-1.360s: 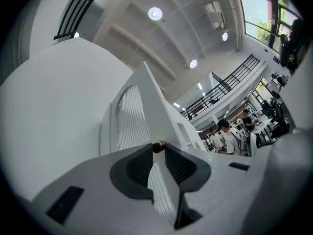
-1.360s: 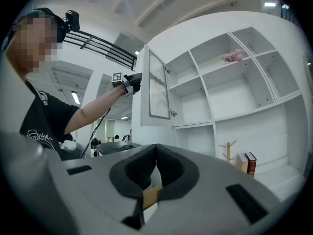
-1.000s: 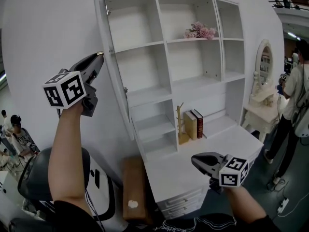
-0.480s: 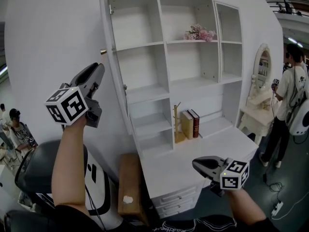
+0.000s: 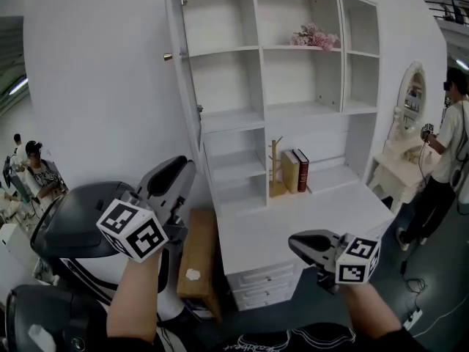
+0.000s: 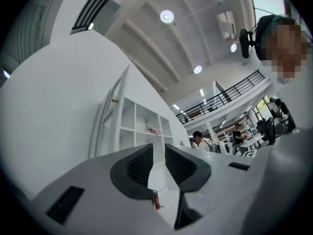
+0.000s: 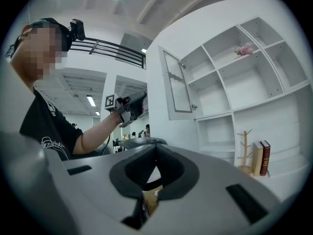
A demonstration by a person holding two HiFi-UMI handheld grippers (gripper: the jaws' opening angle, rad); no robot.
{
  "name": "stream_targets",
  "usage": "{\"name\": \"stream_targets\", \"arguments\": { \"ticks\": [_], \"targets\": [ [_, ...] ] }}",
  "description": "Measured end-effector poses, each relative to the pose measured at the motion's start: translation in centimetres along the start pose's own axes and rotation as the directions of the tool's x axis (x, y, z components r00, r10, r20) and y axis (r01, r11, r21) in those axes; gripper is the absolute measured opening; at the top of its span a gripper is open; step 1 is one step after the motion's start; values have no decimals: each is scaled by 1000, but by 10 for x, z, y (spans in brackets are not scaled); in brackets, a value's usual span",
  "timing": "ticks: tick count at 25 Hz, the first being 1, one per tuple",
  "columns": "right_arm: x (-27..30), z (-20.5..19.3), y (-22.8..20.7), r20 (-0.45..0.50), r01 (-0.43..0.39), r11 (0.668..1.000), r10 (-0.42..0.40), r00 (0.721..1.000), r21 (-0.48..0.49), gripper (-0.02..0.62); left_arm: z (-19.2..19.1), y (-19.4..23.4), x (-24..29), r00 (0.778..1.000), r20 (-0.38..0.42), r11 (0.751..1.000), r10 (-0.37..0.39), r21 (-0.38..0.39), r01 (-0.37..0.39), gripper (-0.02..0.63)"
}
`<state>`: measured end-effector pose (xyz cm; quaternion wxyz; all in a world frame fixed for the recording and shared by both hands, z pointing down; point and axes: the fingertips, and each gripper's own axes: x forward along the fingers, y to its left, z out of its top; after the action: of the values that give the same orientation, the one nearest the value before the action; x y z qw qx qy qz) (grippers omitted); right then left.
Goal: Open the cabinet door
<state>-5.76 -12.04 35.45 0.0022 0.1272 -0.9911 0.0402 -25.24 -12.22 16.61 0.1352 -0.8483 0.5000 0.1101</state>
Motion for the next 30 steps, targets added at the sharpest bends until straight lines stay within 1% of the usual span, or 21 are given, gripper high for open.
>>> {"name": "stream_targets", "arguments": {
  "ticks": [2,5,8,10,13,15,18,20,23,26,30],
  "targets": [
    [-6,-3,14,5,-28,1000,28,1000,1,5,-27,-36,-17,999,-24,997,-27,-71,25,77],
    [-16,-9,33,19,-66,998,65,998,19,5,-71,-95,-39,993,-84,984,-80,-165,65,77],
    [-27,-20,50,31,-90,995,89,996,35,5,-109,-157,-53,973,-145,956,-181,-259,139,74],
    [-35,-29,60,50,-100,994,97,994,52,5,-126,-189,-60,960,-170,942,-223,-291,168,71],
    [-49,-37,69,80,-113,990,106,991,90,5,-146,-214,-70,961,-192,942,-201,-306,136,5],
    [-57,-39,73,96,-113,988,104,990,102,5,-154,-225,-75,965,-192,943,-179,-313,113,5],
    [-69,-40,81,115,-114,988,102,988,103,5,-156,-239,-81,971,-181,945,-155,-313,92,5],
    [-76,-39,84,122,-107,990,95,988,96,5,-155,-245,-84,974,-175,949,-141,-304,82,5],
    [-82,-40,87,129,-99,991,87,988,90,5,-161,-253,-88,975,-188,956,-119,-286,61,5],
    [-81,-45,94,122,-109,990,98,988,88,5,-164,-259,-92,973,-195,957,-123,-284,64,5],
    [-81,-44,100,123,-112,991,102,987,74,5,-160,-264,-96,976,-180,958,-124,-277,70,5]
  ]
}}
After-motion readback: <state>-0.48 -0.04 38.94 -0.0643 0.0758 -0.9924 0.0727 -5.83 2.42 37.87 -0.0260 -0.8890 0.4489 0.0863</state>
